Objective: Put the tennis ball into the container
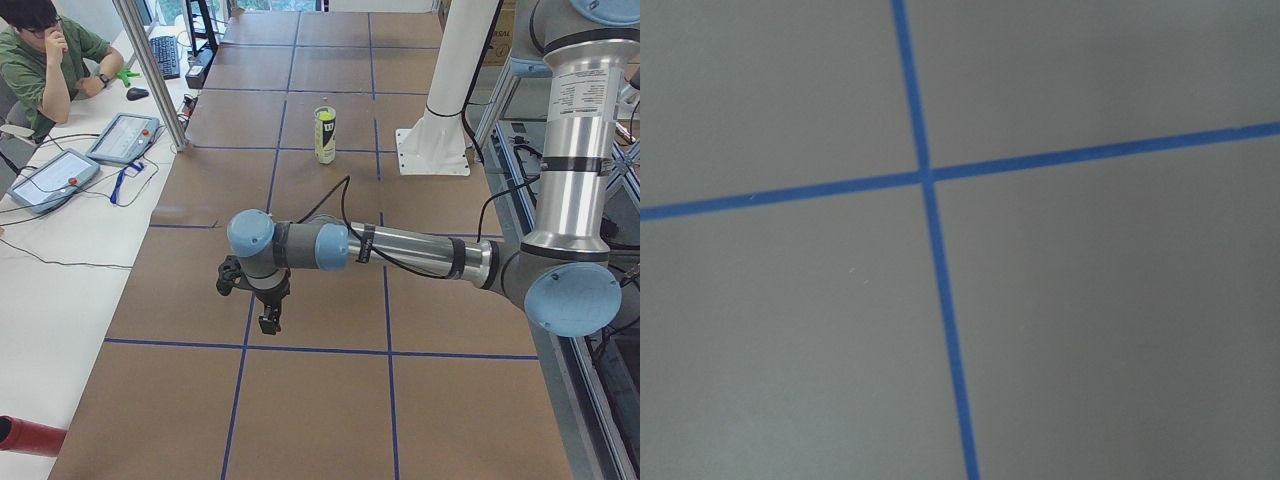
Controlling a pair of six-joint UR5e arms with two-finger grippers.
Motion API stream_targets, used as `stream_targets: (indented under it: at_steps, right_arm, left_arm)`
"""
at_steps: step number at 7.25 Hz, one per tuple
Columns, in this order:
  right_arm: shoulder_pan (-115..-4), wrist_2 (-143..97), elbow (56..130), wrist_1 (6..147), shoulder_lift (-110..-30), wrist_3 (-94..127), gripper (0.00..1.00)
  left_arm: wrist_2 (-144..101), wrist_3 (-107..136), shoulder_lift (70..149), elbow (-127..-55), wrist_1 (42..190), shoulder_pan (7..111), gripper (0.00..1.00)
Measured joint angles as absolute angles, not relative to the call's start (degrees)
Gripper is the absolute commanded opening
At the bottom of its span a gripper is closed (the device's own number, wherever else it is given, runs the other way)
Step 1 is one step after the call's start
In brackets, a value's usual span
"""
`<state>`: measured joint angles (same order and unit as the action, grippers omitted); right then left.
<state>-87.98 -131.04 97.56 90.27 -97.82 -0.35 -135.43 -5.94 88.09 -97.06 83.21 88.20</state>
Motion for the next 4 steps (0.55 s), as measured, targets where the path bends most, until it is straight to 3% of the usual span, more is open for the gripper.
stream_targets:
  at_steps: [4]
  right_arm:
    - [-87.98, -131.05, 97.56, 90.26, -97.81, -0.35, 1.00]
  left_arm:
    - [-135.32, -6.06, 82.82, -97.29, 88.58, 93.52, 1.00]
